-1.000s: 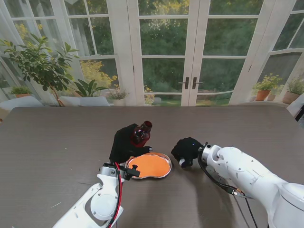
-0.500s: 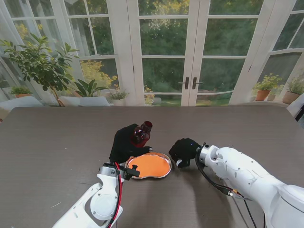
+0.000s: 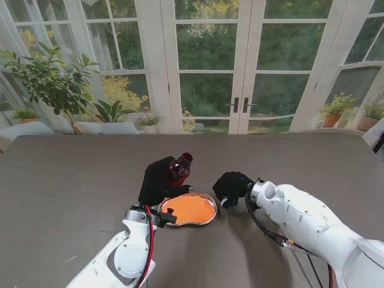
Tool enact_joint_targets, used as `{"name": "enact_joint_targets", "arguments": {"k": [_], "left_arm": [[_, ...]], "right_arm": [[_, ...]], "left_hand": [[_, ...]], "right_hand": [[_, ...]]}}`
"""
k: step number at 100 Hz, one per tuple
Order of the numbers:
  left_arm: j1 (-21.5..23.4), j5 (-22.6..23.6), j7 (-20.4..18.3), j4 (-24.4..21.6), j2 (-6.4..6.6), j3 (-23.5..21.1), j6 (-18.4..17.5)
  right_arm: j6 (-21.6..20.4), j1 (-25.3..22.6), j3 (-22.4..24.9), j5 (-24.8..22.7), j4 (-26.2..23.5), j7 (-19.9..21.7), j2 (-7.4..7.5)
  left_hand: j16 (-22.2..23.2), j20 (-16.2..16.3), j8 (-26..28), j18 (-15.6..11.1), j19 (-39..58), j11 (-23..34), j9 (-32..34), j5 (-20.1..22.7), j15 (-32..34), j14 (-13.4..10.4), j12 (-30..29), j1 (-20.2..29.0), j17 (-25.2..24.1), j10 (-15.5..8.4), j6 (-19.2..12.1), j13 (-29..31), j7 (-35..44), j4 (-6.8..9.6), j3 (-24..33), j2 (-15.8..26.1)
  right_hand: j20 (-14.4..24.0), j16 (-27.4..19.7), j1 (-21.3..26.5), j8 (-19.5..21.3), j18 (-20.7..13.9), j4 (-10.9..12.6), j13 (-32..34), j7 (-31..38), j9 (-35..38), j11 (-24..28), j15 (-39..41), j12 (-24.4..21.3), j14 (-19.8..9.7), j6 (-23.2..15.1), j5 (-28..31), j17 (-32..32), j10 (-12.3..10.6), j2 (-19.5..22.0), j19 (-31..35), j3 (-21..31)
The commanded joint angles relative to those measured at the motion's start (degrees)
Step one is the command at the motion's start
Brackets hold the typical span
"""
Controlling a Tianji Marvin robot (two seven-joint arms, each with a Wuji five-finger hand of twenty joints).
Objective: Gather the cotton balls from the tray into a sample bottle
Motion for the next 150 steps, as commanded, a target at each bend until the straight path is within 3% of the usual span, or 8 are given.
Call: {"name": "enact_joint_targets", "arguments": {"k": [1,12,41,83,101,108,118,150], "left_arm": [[0.0,-0.1,-1.0,-0.3,-0.22,0.0,0.0],[-0.1,-0.2,-1.0,-0.2,-0.26,0.1,0.0],[-0.1,-0.2,-1.0,-0.2,-0.25,0.1,0.0],[-0.2,-0.2,-1.0,-0.2,-0.28,0.2,0.0],[0.0,0.0,-0.9,-0.3,-0.23,0.0,0.0],[0.1,0.0,-0.9,-0.4,-0.21,0.0,0.0],[0.1,0.0,-1.0,-0.4,-0.22,0.0,0.0],[-0.2,-0.3,-1.2,-0.2,-0.28,0.4,-0.2]], "right_arm": [[0.8,-0.7,0.4,0.4,-1.2,1.2,0.24],[1.2,-0.7,0.5,1.2,-0.9,1.5,-0.05],[-0.2,2.8,-7.6,1.8,7.4,-3.0,-3.14],[-1.0,3.4,-10.5,1.2,10.6,-7.9,-4.57],[-2.1,4.2,-13.4,1.7,13.6,-9.8,-5.9],[-2.1,4.5,-14.3,1.6,14.4,-11.2,-6.16],[-2.2,4.5,-14.3,1.5,14.9,-12.8,-6.31],[0.6,4.6,-13.9,0.0,14.0,-15.9,-5.47]], "left_hand": [[0.5,0.7,0.9,-0.4,-0.5,0.1,2.9,5.7,0.4,5.3,0.3,3.9,-1.5,-0.5,-8.8,1.1,7.5,1.04,4.8,46.9],[0.5,0.7,0.9,-0.4,-0.5,0.1,2.9,5.7,0.3,5.4,0.4,3.9,-1.4,-0.6,-8.7,1.1,7.5,1.04,4.8,46.9],[0.4,0.8,0.9,-0.3,-0.5,0.2,3.0,5.7,0.3,5.5,0.3,3.9,-1.4,-0.5,-8.7,1.1,7.5,1.03,4.9,46.9],[0.5,0.8,1.0,-0.2,-0.6,0.1,2.9,5.7,0.3,5.5,0.3,3.9,-1.4,-0.5,-8.8,1.1,7.5,1.02,4.8,46.9],[0.5,0.8,0.9,-0.3,-0.6,0.2,2.9,5.7,0.4,5.4,0.4,3.9,-1.4,-0.5,-8.8,1.1,7.4,1.01,4.8,46.9],[0.5,0.8,0.9,-0.4,-0.5,0.2,2.9,5.7,0.3,5.3,0.3,3.9,-1.4,-0.5,-8.8,1.1,7.5,1.01,4.8,46.9],[0.5,0.8,0.9,-0.4,-0.5,0.2,2.9,5.7,0.4,5.4,0.4,3.9,-1.4,-0.5,-8.7,1.2,7.4,1.0,4.8,46.8],[0.5,0.8,0.9,-0.3,-0.5,0.2,3.0,5.7,0.3,5.4,0.4,3.9,-1.4,-0.5,-8.7,1.1,7.4,1.02,4.9,46.8]], "right_hand": [[-0.1,0.1,2.8,4.0,-0.1,2.1,0.6,6.0,5.0,0.7,3.8,0.9,-4.3,-1.7,2.8,0.9,-0.4,2.2,5.1,5.6],[-0.1,0.1,2.9,4.1,-0.1,2.2,0.6,6.1,4.9,0.6,3.8,1.0,-4.2,-1.7,2.7,0.7,-0.2,2.2,5.3,5.4],[-0.2,0.0,2.8,4.2,-0.3,2.2,0.6,6.0,4.9,0.4,3.7,1.1,-4.4,-1.8,2.6,0.7,-0.4,2.2,5.4,5.1],[-0.3,0.0,2.3,4.2,-0.4,1.8,0.6,5.8,4.9,0.0,3.6,1.3,-4.2,-2.1,2.4,0.6,-0.3,1.4,5.4,4.7],[-0.5,-0.2,0.7,2.3,-0.3,0.4,0.6,2.6,4.8,-1.8,3.2,0.1,-3.8,-1.9,-0.8,0.2,-0.6,-2.7,5.0,3.5],[-0.3,-0.3,-1.7,4.7,-0.3,2.0,0.6,-3.4,4.5,-2.1,3.0,-0.4,-4.0,-0.8,-0.2,0.0,-0.8,-3.8,4.8,4.0],[-0.3,-0.3,-5.6,14.2,-0.2,13.4,0.6,-12.6,4.0,-2.5,3.0,-0.7,-4.1,0.8,0.1,0.0,-0.9,-3.3,4.7,4.2],[-0.1,-0.6,-8.9,16.2,0.0,13.2,0.7,-13.0,1.5,-3.2,2.2,-0.9,-4.4,0.1,-3.0,-0.5,-1.0,-7.0,4.5,3.0]]}}
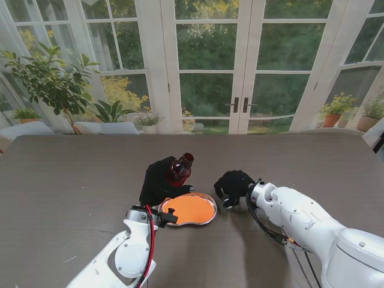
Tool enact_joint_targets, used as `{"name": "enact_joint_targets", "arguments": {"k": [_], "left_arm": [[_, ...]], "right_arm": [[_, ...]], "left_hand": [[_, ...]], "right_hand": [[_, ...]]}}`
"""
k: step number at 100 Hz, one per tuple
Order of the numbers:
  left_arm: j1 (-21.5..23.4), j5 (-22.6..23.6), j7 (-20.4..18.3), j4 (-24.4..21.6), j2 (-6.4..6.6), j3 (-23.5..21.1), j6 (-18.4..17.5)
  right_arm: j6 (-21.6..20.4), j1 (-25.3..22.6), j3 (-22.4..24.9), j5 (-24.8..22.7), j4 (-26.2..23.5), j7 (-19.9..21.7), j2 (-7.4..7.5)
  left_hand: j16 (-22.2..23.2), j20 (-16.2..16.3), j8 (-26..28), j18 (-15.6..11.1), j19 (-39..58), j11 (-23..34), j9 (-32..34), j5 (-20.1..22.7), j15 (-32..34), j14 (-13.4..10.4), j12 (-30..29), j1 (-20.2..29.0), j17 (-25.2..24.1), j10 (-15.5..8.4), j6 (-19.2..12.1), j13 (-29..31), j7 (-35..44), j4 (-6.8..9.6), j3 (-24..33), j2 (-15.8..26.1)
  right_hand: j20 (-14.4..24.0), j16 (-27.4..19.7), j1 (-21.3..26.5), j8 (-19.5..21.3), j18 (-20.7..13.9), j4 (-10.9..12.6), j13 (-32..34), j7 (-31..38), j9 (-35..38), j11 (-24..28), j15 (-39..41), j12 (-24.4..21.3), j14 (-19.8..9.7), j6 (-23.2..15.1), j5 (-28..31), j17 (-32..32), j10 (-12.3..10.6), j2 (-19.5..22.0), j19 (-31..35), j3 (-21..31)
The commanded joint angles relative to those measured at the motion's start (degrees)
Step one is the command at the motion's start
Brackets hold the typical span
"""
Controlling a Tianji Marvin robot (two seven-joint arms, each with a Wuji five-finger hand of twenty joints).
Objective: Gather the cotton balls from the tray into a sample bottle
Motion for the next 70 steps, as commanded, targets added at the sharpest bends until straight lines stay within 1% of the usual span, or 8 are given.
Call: {"name": "enact_joint_targets", "arguments": {"k": [1,12,16,21,30,43,62,70], "left_arm": [[0.0,-0.2,-1.2,-0.2,-0.26,0.0,-0.1],[0.0,-0.2,-1.2,-0.2,-0.26,0.0,-0.1],[0.0,-0.3,-1.1,-0.2,-0.27,0.0,-0.1],[0.0,-0.3,-1.1,-0.2,-0.29,0.0,0.0],[-0.1,-0.4,-1.2,-0.1,-0.32,0.2,0.0],[-0.2,-0.6,-1.3,-0.1,-0.33,0.3,0.0],[-0.3,-0.6,-1.4,-0.1,-0.31,0.2,0.0],[-0.2,-0.6,-1.4,-0.1,-0.3,0.2,-0.1]], "right_arm": [[0.6,0.3,-1.0,-0.6,-0.1,-0.1,0.28],[1.2,0.4,-1.4,-0.9,0.2,-1.0,0.6],[1.5,0.4,-1.5,-1.1,0.1,-1.4,0.79],[1.7,0.6,-2.3,-1.3,0.6,-2.8,0.77],[1.7,0.7,-2.7,-1.5,0.8,-3.5,0.92],[1.2,1.0,-4.0,-1.7,1.4,-4.3,0.89],[1.3,1.6,-8.8,-1.6,4.0,-8.7,-0.3],[1.5,1.4,-9.1,-1.7,4.1,-9.5,-0.41]], "left_hand": [[0.5,0.8,1.1,-0.5,-0.5,0.2,2.4,5.3,0.4,5.3,0.4,3.9,-1.4,-0.4,-8.7,1.2,7.4,1.01,4.9,46.8],[0.5,0.8,1.1,-0.5,-0.5,0.2,2.4,5.3,0.3,5.4,0.4,3.9,-1.4,-0.5,-8.8,1.2,7.5,1.03,4.9,46.9],[0.5,0.8,1.1,-0.5,-0.5,0.2,2.4,5.4,0.4,5.3,0.3,3.8,-1.4,-0.5,-8.7,1.2,7.5,1.04,4.9,46.9],[0.5,0.8,1.1,-0.4,-0.5,0.2,2.4,5.4,0.4,5.3,0.4,3.8,-1.4,-0.5,-8.7,1.2,7.5,1.03,4.9,46.8],[0.5,0.8,1.1,-0.4,-0.5,0.2,2.5,5.4,0.3,5.4,0.4,3.8,-1.4,-0.5,-8.7,1.2,7.5,1.02,5.0,46.8],[0.5,0.8,1.1,-0.4,-0.5,0.2,2.5,5.3,0.3,5.4,0.3,3.8,-1.4,-0.4,-8.8,1.2,7.4,0.98,5.0,46.7],[0.5,0.8,1.1,-0.4,-0.5,0.2,2.4,5.3,0.4,5.3,0.4,3.8,-1.3,-0.5,-8.8,1.2,7.4,0.94,5.0,46.7],[0.5,0.8,1.1,-0.4,-0.5,0.2,2.5,5.3,0.4,5.3,0.4,3.7,-1.3,-0.6,-8.9,1.2,7.5,0.92,5.1,46.7]], "right_hand": [[-0.1,-0.5,-2.1,2.2,0.0,1.3,0.7,0.2,1.3,0.2,2.2,-0.3,-4.4,1.1,-1.6,0.3,-0.7,-4.2,4.5,2.9],[0.2,-0.6,-3.8,3.5,-0.2,0.8,0.7,1.6,-1.1,0.7,1.9,0.1,-4.6,0.8,-3.0,-0.5,-0.6,-6.0,4.2,2.4],[0.5,-0.7,-5.2,4.0,-0.2,0.4,0.7,2.1,-1.9,0.9,1.8,0.3,-4.6,0.7,-3.5,-0.8,-0.6,-9.0,4.1,3.4],[0.6,-0.9,-5.8,4.2,-0.2,0.1,0.7,2.6,-2.4,1.0,1.5,0.4,-4.8,0.6,-3.7,-0.9,-0.7,-10.1,4.0,3.3],[0.7,-0.9,-6.6,4.4,-0.3,-0.2,0.7,2.9,-3.4,1.1,1.4,0.5,-4.8,1.2,-4.2,-1.4,-0.6,-11.4,3.9,3.2],[1.1,-1.2,-6.9,4.7,-0.3,-0.5,0.7,3.5,-3.6,1.3,1.0,0.5,-4.9,1.3,-4.2,-1.7,-0.6,-12.0,4.0,3.2],[1.3,-0.6,-4.7,4.8,0.3,-0.7,0.7,4.4,-1.1,1.6,2.4,0.1,-5.2,1.2,-1.7,-0.1,-0.7,-12.0,4.6,2.4],[1.2,-0.2,-4.1,4.6,0.8,-0.7,0.7,4.2,0.2,1.5,3.1,0.0,-5.3,1.7,-0.6,0.7,-0.8,-12.0,4.9,2.5]]}}
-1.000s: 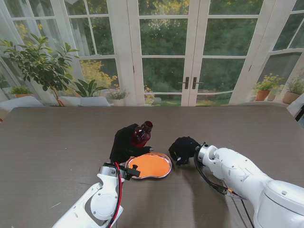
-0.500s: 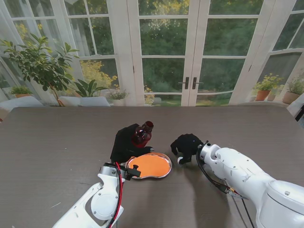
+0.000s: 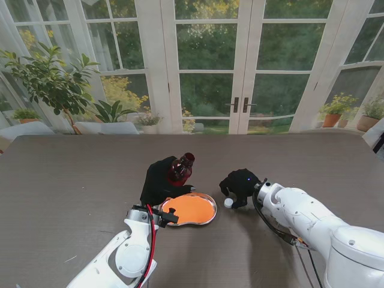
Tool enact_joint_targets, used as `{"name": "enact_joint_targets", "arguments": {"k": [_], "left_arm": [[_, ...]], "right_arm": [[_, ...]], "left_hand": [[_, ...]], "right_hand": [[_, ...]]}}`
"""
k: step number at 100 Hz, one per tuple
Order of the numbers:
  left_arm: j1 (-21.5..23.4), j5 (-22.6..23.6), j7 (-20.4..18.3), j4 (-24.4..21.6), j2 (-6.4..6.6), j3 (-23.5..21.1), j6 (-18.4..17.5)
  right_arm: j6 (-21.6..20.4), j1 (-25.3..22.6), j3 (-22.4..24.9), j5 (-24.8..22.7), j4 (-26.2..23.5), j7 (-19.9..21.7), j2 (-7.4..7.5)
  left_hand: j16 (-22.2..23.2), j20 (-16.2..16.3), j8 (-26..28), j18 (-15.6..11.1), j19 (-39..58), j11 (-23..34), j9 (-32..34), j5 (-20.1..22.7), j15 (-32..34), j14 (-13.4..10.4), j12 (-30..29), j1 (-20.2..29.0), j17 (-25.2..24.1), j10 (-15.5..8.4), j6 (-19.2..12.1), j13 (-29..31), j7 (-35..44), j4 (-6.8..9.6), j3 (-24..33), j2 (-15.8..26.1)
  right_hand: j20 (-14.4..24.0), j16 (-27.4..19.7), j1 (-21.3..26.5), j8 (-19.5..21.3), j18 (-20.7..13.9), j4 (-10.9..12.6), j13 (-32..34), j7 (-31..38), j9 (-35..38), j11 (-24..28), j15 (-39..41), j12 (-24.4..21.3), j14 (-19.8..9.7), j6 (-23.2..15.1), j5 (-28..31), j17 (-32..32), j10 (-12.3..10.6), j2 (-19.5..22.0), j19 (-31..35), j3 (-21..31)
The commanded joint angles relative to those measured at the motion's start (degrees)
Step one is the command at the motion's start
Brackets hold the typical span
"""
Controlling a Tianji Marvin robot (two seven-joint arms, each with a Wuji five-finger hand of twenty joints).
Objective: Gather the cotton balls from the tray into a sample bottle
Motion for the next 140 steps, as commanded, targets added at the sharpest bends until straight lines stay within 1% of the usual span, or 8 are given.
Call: {"name": "enact_joint_targets", "arguments": {"k": [1,47,57,78,118,133,138,140], "left_arm": [[0.0,-0.2,-1.1,-0.2,-0.28,-0.1,-0.1],[0.1,-0.2,-1.2,-0.2,-0.26,-0.1,0.0],[0.1,-0.2,-1.1,-0.3,-0.27,-0.1,0.0],[0.3,-0.1,-1.1,-0.4,-0.24,-0.1,0.0],[0.2,-0.3,-1.5,-0.5,-0.17,-0.1,0.0],[0.2,-0.3,-1.6,-0.5,-0.17,-0.1,0.0],[0.2,-0.3,-1.6,-0.5,-0.14,-0.1,0.0],[0.2,-0.3,-1.6,-0.5,-0.13,-0.1,0.0]], "right_arm": [[0.0,-0.3,0.5,-0.4,-0.5,1.2,-0.18],[0.9,-1.2,-1.5,-1.4,-0.4,-2.0,-0.59],[1.3,-1.3,-1.9,-1.5,-0.4,-2.4,-0.7],[1.9,-1.4,-2.0,-1.4,-0.4,-2.4,-0.8],[2.8,-1.5,-2.0,-1.2,-0.4,-1.8,-0.57],[2.4,-1.4,-1.9,-1.1,-0.4,-1.2,-0.55],[2.3,-1.4,-2.0,-1.1,-0.4,-1.1,-0.55],[2.2,-1.4,-2.0,-1.1,-0.4,-1.0,-0.55]], "left_hand": [[0.5,0.8,1.2,-0.5,-0.5,0.2,2.5,5.3,0.4,5.3,0.4,3.7,-1.3,-0.6,-8.9,1.2,7.5,0.93,5.1,46.8],[0.5,0.8,1.2,-0.4,-0.5,0.2,2.5,5.3,0.3,5.3,0.5,3.7,-1.4,-0.5,-8.8,1.2,7.5,0.87,5.2,46.6],[0.5,0.8,1.1,-0.4,-0.5,0.2,2.5,5.3,0.4,5.2,0.5,3.7,-1.4,-0.5,-8.9,1.2,7.5,0.86,5.2,46.6],[0.5,0.8,1.1,-0.4,-0.6,0.2,2.5,5.4,0.4,5.4,0.5,3.7,-1.4,-0.4,-8.8,1.2,7.6,0.85,5.3,46.5],[0.5,0.8,1.1,-0.3,-0.6,0.1,2.6,5.3,0.3,5.3,0.6,3.6,-1.4,-0.4,-8.8,1.3,7.6,0.73,5.6,46.2],[0.5,0.8,1.1,-0.3,-0.6,0.1,2.6,5.4,0.3,5.5,0.7,3.6,-1.4,-0.4,-8.8,1.3,7.7,0.72,5.7,46.3],[0.5,0.8,1.1,-0.3,-0.6,0.1,2.6,5.4,0.3,5.4,0.7,3.5,-1.4,-0.4,-8.8,1.3,7.7,0.69,5.7,46.2],[0.5,0.8,1.1,-0.3,-0.6,0.1,2.6,5.3,0.3,5.4,0.7,3.6,-1.4,-0.4,-8.8,1.3,7.6,0.69,5.7,46.2]], "right_hand": [[1.2,0.5,0.9,1.3,0.8,-0.6,1.2,1.0,3.8,1.6,4.0,0.0,-4.2,1.6,1.8,2.1,-0.5,-3.4,4.9,2.5],[0.9,1.5,1.7,-0.2,2.2,0.3,1.2,-2.8,7.6,0.5,5.6,-0.1,-4.3,3.7,4.2,4.4,-0.2,-3.3,5.7,4.2],[0.8,1.7,2.2,-0.6,2.3,0.5,1.2,-3.6,8.4,0.3,5.9,-0.1,-4.3,4.0,4.5,5.0,-0.2,-2.4,6.0,4.3],[0.6,2.2,4.3,-1.2,2.8,1.2,1.2,-4.0,8.8,2.1,6.6,0.0,-3.8,3.5,6.1,6.0,-0.1,0.6,6.5,4.3],[0.4,2.4,5.7,-1.7,2.6,1.4,1.2,-4.7,8.7,2.7,6.9,-1.1,-4.3,3.9,5.7,6.3,-0.4,0.5,6.9,4.6],[0.5,2.5,7.5,-1.1,2.9,1.8,1.2,-3.3,8.8,3.8,7.2,-1.1,-4.0,3.4,7.2,6.3,-0.3,2.2,7.3,5.1],[0.5,2.6,7.8,-2.4,2.9,0.4,1.1,-3.3,8.8,4.4,7.2,-1.6,-3.7,3.0,7.4,6.3,-0.1,2.6,7.3,4.7],[0.4,2.5,8.5,-6.5,3.1,-1.9,1.1,-1.4,8.7,4.8,7.3,-2.1,-3.5,2.9,7.2,6.3,0.0,3.0,7.3,4.7]]}}
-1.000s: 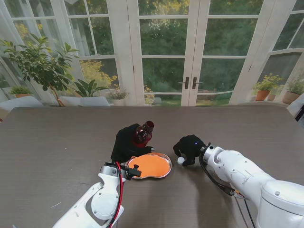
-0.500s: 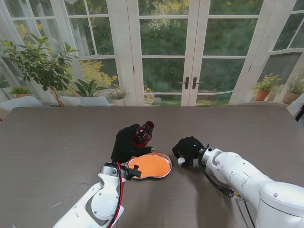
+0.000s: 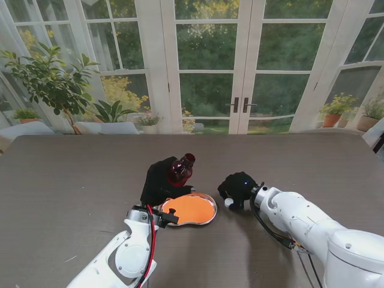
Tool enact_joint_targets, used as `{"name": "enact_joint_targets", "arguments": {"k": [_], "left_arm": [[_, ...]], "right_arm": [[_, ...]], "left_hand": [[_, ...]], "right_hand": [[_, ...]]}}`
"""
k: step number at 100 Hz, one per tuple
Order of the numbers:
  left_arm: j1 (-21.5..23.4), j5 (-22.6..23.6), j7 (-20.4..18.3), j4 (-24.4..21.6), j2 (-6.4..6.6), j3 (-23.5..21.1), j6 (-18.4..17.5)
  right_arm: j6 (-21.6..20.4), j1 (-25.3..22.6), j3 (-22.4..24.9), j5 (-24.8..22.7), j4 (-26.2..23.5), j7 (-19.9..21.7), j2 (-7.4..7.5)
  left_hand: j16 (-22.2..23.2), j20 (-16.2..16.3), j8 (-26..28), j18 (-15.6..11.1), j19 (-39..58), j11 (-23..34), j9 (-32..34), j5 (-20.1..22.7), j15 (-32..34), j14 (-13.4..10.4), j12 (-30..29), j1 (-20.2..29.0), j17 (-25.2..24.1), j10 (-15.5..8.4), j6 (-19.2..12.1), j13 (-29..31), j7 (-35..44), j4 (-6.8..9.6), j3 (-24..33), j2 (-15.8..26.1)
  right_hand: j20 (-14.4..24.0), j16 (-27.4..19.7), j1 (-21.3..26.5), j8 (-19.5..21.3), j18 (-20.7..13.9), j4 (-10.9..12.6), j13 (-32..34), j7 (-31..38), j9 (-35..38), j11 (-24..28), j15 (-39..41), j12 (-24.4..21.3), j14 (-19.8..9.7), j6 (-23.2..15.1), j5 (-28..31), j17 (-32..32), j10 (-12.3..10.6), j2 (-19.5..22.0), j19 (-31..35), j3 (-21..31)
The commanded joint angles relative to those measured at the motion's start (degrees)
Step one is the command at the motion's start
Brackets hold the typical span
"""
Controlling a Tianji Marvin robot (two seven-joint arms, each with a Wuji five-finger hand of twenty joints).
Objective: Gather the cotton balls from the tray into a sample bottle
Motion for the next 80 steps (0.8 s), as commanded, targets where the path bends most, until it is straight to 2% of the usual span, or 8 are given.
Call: {"name": "enact_joint_targets", "arguments": {"k": [1,4,10,21,25,39,62,80], "left_arm": [[0.1,-0.2,-1.2,-0.4,-0.17,-0.1,0.0],[0.1,-0.2,-1.2,-0.4,-0.17,-0.1,0.1],[0.1,-0.1,-1.2,-0.5,-0.15,-0.1,0.1],[0.2,-0.2,-1.2,-0.5,-0.14,-0.2,0.2],[0.2,-0.2,-1.2,-0.6,-0.13,-0.2,0.2],[0.2,-0.1,-1.2,-0.6,-0.14,-0.2,0.2],[0.4,0.0,-1.1,-0.8,-0.11,-0.3,0.2],[0.7,0.2,-1.0,-1.0,-0.05,-0.5,0.2]], "right_arm": [[-0.4,-0.4,-0.3,-0.4,-0.1,1.4,0.02],[-0.5,-0.4,-0.3,-0.4,-0.1,1.6,0.03],[-0.8,-0.4,-0.4,-0.4,-0.1,1.8,0.05],[-1.1,-0.3,-0.5,-0.4,-0.1,1.9,0.04],[-1.2,-0.3,-0.5,-0.4,-0.1,2.0,0.03],[-1.5,-0.3,-0.4,-0.3,-0.1,2.4,0.07],[-2.2,-0.2,-0.6,-0.4,-0.1,2.9,0.11],[-2.7,-0.1,-1.0,-0.4,-0.1,3.2,0.14]], "left_hand": [[0.5,0.8,1.2,-0.4,-0.6,0.1,2.6,5.3,0.3,5.4,0.7,3.6,-1.4,-0.4,-8.7,1.2,7.6,0.66,5.2,46.2],[0.5,0.8,1.2,-0.4,-0.6,0.1,2.6,5.3,0.3,5.4,0.7,3.6,-1.4,-0.4,-8.7,1.2,7.6,0.66,5.2,46.3],[0.5,0.8,1.2,-0.4,-0.6,0.1,2.6,5.3,0.3,5.4,0.7,3.6,-1.4,-0.5,-8.8,1.2,7.7,0.64,5.2,46.2],[0.5,0.8,1.1,-0.4,-0.6,0.1,2.5,5.3,0.3,5.4,0.7,3.5,-1.5,-0.4,-8.7,1.1,7.6,0.61,5.2,46.2],[0.5,0.8,1.2,-0.3,-0.6,0.1,2.6,5.3,0.3,5.3,0.7,3.5,-1.5,-0.4,-8.8,1.2,7.7,0.61,5.2,46.3],[0.5,0.8,1.2,-0.3,-0.6,0.0,2.6,5.3,0.3,5.3,0.7,3.6,-1.5,-0.4,-8.7,1.2,7.6,0.61,5.2,46.2],[0.5,0.8,1.1,-0.3,-0.6,0.0,2.6,5.3,0.2,5.4,0.8,3.6,-1.5,-0.4,-8.7,1.2,7.6,0.61,5.3,46.2],[0.5,0.8,1.1,-0.3,-0.6,0.0,2.6,5.4,0.3,5.3,0.8,3.5,-1.4,-0.4,-8.6,1.2,7.6,0.6,5.3,46.2]], "right_hand": [[0.4,1.0,2.2,-6.6,3.2,-2.5,0.6,0.7,5.4,3.4,5.9,-1.1,-3.5,2.4,3.3,2.4,0.1,0.6,5.9,4.6],[0.4,1.0,2.8,-8.7,3.2,-5.3,0.6,2.0,5.4,3.6,5.9,-1.2,-3.3,2.1,3.1,2.4,0.2,1.0,5.9,4.6],[0.4,1.0,3.1,-10.2,3.2,-7.0,0.6,3.0,5.4,3.7,5.9,-1.2,-3.1,1.8,2.8,2.4,0.3,1.7,5.9,4.7],[0.4,1.0,3.0,-11.9,3.3,-8.1,0.6,4.1,5.5,4.1,6.0,-1.3,-3.0,1.2,2.9,2.4,0.3,1.8,5.9,4.8],[0.4,1.0,3.9,-13.0,3.4,-9.2,0.6,5.5,5.5,4.4,6.0,-1.4,-2.9,1.0,2.5,2.4,0.4,3.2,5.9,3.9],[0.4,1.0,5.3,-16.1,3.6,-10.9,0.6,9.7,5.5,5.0,6.2,-1.6,-2.2,0.5,1.4,2.4,0.7,5.1,5.9,3.8],[0.4,0.9,6.5,-18.0,3.9,-11.5,0.5,13.2,5.5,5.5,6.2,-1.6,-1.2,-0.2,0.5,2.4,1.2,7.7,5.7,3.7],[0.4,0.9,7.1,-18.5,4.0,-11.1,0.5,15.3,5.6,6.1,6.2,-1.6,-0.7,-1.2,2.1,2.3,1.6,10.1,5.7,3.4]]}}
